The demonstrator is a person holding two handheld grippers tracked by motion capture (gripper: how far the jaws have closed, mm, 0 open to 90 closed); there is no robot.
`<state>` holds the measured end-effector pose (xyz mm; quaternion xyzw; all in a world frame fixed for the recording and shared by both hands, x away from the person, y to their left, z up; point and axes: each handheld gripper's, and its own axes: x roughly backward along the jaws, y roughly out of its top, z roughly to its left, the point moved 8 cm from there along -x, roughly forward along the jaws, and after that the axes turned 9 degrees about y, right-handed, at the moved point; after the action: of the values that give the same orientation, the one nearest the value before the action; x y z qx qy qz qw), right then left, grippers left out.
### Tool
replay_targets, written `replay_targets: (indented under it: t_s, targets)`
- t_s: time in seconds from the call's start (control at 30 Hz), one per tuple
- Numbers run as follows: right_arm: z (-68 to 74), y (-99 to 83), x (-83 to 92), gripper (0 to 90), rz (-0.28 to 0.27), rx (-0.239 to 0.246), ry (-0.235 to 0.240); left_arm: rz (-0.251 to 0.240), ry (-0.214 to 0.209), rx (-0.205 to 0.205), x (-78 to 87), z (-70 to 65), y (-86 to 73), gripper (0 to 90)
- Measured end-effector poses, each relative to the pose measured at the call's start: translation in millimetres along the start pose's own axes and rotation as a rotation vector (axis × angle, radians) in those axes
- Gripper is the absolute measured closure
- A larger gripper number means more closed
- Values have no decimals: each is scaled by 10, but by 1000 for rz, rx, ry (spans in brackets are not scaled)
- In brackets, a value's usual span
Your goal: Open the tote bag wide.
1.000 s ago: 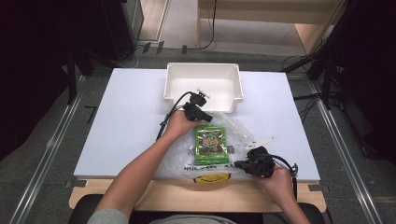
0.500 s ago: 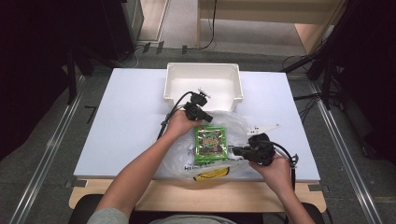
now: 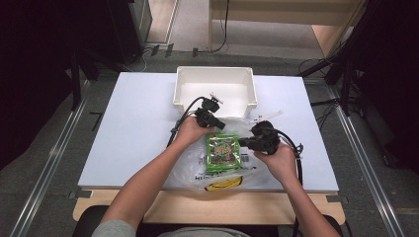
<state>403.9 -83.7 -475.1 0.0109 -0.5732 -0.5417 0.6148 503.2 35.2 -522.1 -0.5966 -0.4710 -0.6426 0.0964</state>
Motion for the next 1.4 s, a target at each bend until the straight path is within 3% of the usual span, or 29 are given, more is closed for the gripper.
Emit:
replay_targets:
  t_s: [0.2,0.33,0.73,1.0,1.2,1.4]
  targets:
    - [-66,248,-42,900,-24,-8,-5,6,6,-5,2,-2,1,898]
    - [-192,316,-154,900,-18,-23,-19,2,-1,0,-1,0,1,898]
    - [-545,79,-355,900,51,-95,-81,-2,3,-5,-3,1,2,899]
    - [-658,87,-451,900,56,-96,-124,-5,10,-11,-6,-4,5,899]
    - [-776,123,-466,900,24,-104,-162,-6,11,-17,-3,-7,0,898]
    - [-799,86,-448,900,32,-115,-156,-11,4,-13,-2,0,-5,899]
